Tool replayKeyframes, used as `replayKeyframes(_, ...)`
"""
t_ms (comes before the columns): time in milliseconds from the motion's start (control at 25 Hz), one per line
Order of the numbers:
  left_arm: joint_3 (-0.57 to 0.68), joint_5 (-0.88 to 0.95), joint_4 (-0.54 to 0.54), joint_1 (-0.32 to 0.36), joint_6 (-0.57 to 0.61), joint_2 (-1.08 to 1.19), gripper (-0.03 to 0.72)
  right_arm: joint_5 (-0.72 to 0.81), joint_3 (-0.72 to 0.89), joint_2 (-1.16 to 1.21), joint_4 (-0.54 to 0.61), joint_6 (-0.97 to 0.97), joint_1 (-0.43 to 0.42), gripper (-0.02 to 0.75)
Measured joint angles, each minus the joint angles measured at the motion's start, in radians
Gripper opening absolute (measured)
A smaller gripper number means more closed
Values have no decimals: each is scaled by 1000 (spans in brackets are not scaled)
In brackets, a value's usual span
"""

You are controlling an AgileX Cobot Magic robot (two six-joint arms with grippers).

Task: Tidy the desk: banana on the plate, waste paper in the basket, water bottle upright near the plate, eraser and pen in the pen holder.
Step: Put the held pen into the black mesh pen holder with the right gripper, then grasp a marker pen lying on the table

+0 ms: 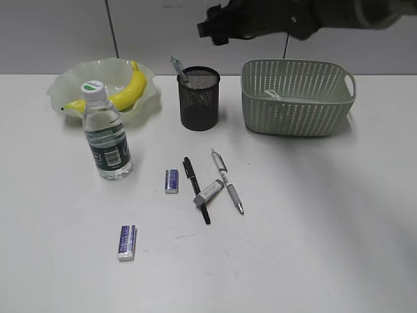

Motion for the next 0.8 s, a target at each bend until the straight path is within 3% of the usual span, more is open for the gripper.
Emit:
replayKeyframes(200, 0, 0, 0, 0, 0, 0, 489, 409, 0, -143, 90, -17, 0, 522)
replayKeyframes(440, 0, 0, 0, 0, 0, 0, 489, 782, -1, -234, 256, -303, 0, 449)
replayKeyframes(640, 0, 0, 0, 0, 0, 0, 489, 963, 75, -312, 314, -358, 0, 398)
replayKeyframes(800, 0, 0, 0, 0, 0, 0, 489, 981, 250, -443, 333, -363, 0, 384)
